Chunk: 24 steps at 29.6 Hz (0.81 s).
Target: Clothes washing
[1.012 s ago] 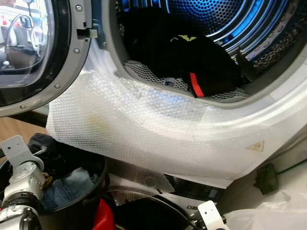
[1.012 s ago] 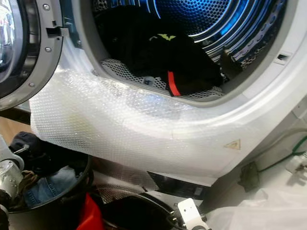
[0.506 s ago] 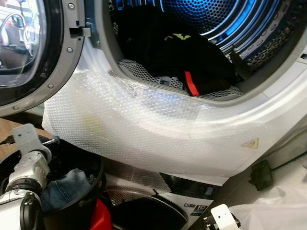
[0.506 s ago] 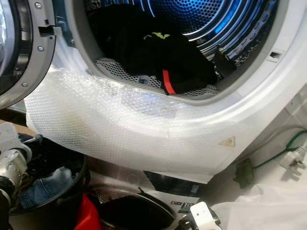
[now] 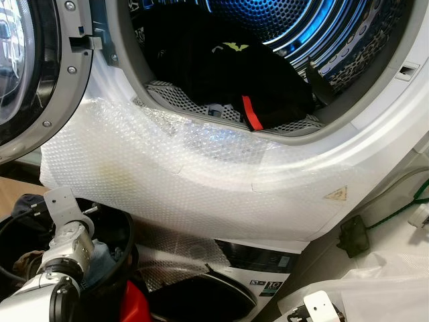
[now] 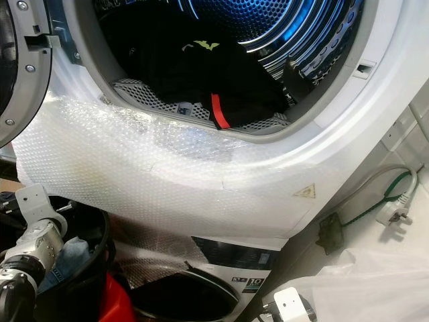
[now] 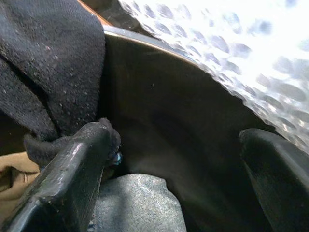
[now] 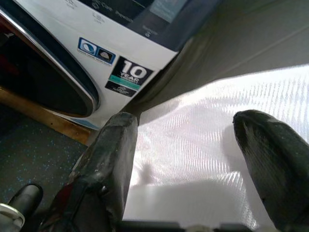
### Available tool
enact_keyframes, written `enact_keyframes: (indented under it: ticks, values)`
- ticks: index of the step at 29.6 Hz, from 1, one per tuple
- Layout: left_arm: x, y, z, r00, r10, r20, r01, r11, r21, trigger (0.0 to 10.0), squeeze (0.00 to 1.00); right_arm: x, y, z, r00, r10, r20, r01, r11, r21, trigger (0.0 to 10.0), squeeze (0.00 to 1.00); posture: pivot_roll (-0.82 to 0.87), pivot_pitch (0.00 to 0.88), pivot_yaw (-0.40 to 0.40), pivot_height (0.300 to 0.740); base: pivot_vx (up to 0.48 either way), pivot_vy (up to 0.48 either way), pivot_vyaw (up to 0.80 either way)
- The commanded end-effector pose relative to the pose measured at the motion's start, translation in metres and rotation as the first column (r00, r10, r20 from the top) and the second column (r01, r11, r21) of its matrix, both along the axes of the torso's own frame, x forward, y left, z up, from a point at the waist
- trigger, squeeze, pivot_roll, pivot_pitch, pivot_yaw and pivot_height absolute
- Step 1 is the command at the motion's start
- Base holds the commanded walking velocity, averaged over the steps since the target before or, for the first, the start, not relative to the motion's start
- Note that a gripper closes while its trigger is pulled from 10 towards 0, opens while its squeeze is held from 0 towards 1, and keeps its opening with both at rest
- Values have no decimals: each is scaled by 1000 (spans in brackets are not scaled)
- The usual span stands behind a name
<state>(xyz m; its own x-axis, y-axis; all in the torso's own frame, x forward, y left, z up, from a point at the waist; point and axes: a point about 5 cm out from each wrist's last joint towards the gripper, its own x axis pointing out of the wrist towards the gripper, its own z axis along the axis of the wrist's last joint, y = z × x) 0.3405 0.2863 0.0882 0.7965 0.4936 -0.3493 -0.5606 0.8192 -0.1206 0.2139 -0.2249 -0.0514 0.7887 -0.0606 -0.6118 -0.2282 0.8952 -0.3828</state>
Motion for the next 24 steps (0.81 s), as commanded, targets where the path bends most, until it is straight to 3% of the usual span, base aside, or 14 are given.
enact_keyframes:
  ticks: [1, 12, 17, 20, 24]
  values:
    - [-1, -3, -2, 1000, 0, -9, 0, 1000, 16, 10000, 0, 0, -3, 1, 1000, -15, 10, 15, 1000, 4, 10000, 0, -84, 0, -159, 740, 0, 0, 0]
    - [-12, -3, -12, 988, 154, -10, -153, 987, 52, 10000, 0, 2, -4, 2, 998, -50, 23, 50, 999, 16, 10000, 0, -86, 0, -131, 740, 0, 0, 0]
    - [-16, -4, -19, 989, 145, -37, -143, 988, 59, 10000, 0, 0, -3, 1, 998, -54, 18, 54, 998, 18, 10000, 0, -84, 0, -128, 740, 0, 0, 0]
    - [-19, -2, -21, 986, 158, -49, -154, 985, 71, 10000, 0, 0, -2, 1, 998, -55, 17, 54, 998, 19, 10000, 0, -85, 0, -128, 740, 0, 0, 0]
    - [-28, 15, -23, 976, 203, -75, -195, 976, 102, 10000, 0, 0, -2, 1, 998, -56, 18, 56, 998, 21, 10000, 0, -84, 0, -132, 740, 0, 0, 0]
